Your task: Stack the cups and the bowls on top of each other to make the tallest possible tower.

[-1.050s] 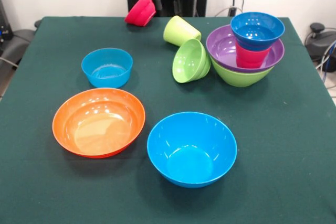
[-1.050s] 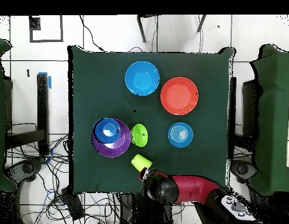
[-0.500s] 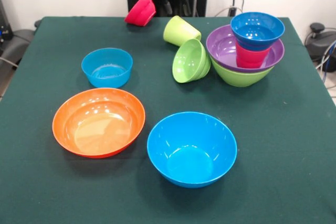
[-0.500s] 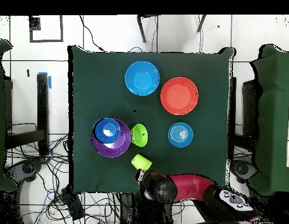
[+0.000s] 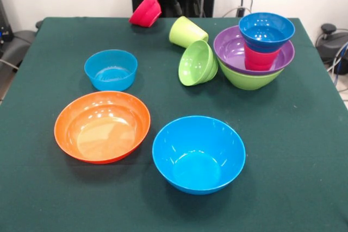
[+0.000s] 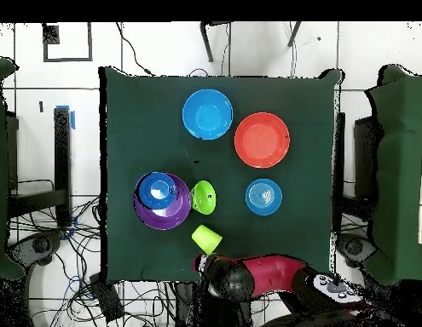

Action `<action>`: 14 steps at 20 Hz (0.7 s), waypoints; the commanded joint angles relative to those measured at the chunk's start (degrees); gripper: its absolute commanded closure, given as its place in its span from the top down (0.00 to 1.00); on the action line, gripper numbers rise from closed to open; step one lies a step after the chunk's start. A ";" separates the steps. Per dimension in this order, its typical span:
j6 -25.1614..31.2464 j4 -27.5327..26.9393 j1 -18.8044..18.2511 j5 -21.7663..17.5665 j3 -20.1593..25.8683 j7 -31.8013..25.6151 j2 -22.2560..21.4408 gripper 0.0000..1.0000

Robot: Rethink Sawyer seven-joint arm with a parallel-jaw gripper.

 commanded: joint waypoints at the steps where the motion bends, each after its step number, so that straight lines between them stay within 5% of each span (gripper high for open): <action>1: -7.01 -7.99 2.99 -5.03 -0.43 1.24 3.24 1.00; 14: 5.86 -11.41 16.19 -0.90 -9.88 1.36 -15.83 1.00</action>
